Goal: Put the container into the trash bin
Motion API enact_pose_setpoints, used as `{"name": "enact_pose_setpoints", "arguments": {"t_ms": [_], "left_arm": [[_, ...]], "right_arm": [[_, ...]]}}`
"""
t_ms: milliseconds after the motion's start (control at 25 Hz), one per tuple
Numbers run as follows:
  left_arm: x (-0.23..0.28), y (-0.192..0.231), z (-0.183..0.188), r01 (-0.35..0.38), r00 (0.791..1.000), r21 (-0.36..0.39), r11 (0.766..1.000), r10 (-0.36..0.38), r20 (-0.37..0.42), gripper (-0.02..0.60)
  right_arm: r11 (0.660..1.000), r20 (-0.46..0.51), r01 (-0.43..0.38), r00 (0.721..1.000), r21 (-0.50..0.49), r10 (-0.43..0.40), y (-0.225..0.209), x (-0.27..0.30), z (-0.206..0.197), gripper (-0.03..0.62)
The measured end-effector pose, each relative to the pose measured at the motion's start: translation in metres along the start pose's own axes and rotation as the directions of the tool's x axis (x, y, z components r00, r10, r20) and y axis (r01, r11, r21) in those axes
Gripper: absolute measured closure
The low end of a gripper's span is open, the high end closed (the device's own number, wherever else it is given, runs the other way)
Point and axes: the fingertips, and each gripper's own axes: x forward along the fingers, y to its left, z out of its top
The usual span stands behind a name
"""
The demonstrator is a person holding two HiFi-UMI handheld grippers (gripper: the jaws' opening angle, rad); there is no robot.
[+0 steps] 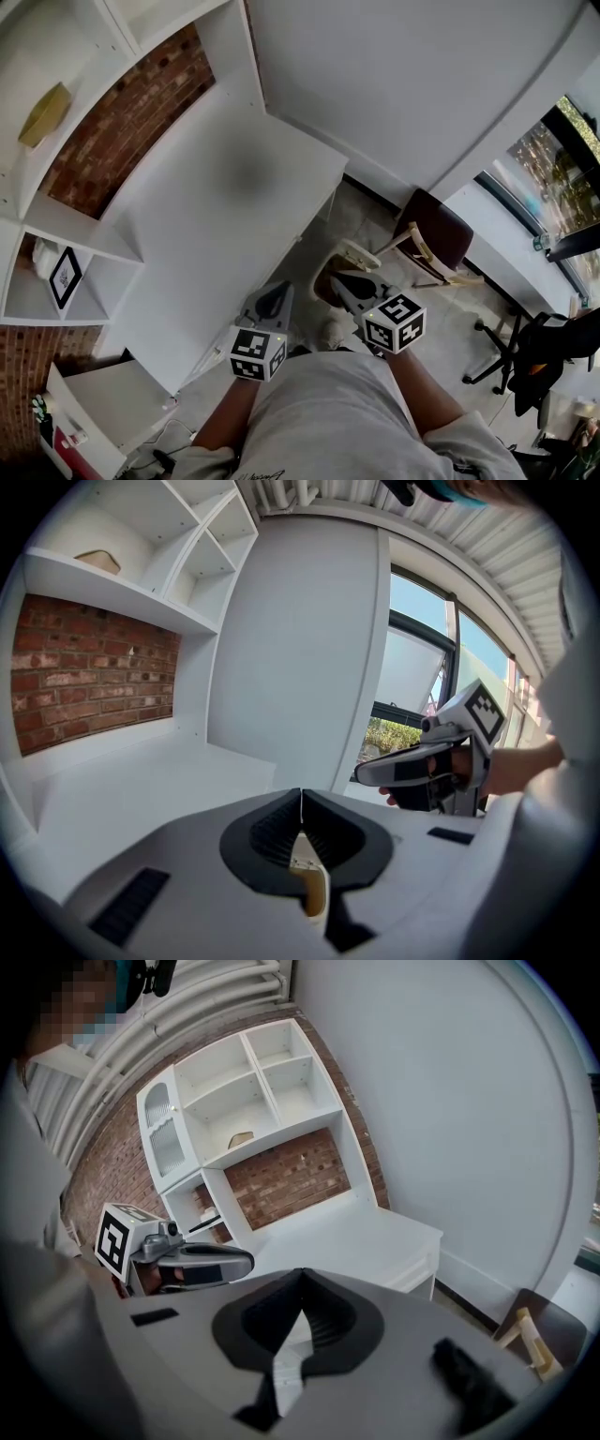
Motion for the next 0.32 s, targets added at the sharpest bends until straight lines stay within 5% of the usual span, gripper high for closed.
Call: {"name": "enact_pose_setpoints", "arguments": {"t_ms": [320], "left_arm": [[-0.0060,-0.0016,0.0012,0.000,1.000,0.000,1.000,0.000,0.007,0.564]], "right_arm": [[1.000,0.011,0.003,1.000,-0.013,-0.003,0.0067,-0.0028,0.0035,0.566]]}}
